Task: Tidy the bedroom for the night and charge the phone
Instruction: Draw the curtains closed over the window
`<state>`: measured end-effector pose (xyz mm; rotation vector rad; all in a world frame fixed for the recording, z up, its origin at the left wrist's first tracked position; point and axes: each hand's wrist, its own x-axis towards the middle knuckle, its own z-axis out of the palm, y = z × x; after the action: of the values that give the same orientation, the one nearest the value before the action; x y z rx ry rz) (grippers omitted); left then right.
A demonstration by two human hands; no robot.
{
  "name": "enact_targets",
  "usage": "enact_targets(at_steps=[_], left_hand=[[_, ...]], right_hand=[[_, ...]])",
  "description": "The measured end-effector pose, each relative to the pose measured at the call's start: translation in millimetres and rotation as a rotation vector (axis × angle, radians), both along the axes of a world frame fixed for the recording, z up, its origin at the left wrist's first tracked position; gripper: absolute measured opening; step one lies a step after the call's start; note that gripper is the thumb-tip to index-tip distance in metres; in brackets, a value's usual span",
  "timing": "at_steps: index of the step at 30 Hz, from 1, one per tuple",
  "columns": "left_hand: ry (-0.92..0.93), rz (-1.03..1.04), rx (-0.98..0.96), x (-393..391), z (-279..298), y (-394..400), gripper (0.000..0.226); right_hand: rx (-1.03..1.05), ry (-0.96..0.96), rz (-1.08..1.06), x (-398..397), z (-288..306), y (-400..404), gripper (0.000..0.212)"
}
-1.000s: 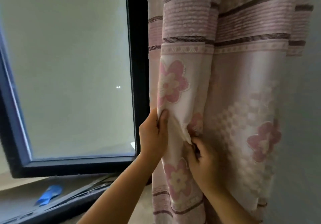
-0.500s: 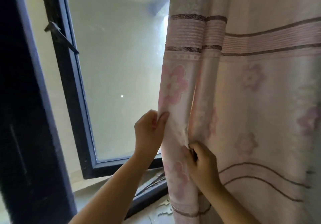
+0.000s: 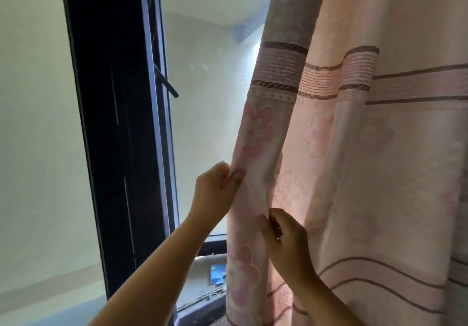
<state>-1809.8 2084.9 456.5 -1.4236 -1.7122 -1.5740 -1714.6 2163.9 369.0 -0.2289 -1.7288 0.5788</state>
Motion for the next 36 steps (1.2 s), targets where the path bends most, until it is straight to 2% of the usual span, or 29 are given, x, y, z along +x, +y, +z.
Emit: enact_targets(at_steps=[4,7,11,14,17,23,26,30,36], left_hand=[[-0.047,0.005,0.034,0.6,3.0,-24.4,0.047],[-0.059,0.017,0.022,-11.3,6.9,-39.5,0.044],[-0.044,0.01,0.019,-29.7,15.2,-65.3,0.044],[0.041,0.014,0.02,-45.5,23.6,-97.5,0.044],[0.116,0.004,0.062,-63.5,35.2,-141.6,0.047],[0.126,0.014,0.05,-110.3,40.2,-247.9,0.048],[0.119,0.025,0.086,-132.7,43.0,-303.6,0.05],[0.142,0.107,0.112,-167.2,53.8,-378.1,0.049],[0.151,0.267,0.161,-213.9,58.4,-479.7,0.051]], right_hand=[[0.029,-0.022,0.011,-8.8,-0.3,-13.6,0.015],[0.066,-0.021,0.007,-22.4,2.8,-26.0,0.039],[0.113,-0.036,-0.009,-43.6,10.9,-47.8,0.027],[0.077,-0.105,-0.019,-57.6,22.0,-83.6,0.037],[0.067,-0.142,-0.034,-75.1,34.9,-132.2,0.026],[0.078,-0.257,-0.045,-116.7,45.0,-246.5,0.025],[0.052,-0.304,-0.015,-141.8,50.3,-303.2,0.033],[0.135,-0.334,0.035,-182.4,65.5,-369.6,0.017],[0.227,-0.32,0.17,-246.4,76.0,-459.5,0.019]])
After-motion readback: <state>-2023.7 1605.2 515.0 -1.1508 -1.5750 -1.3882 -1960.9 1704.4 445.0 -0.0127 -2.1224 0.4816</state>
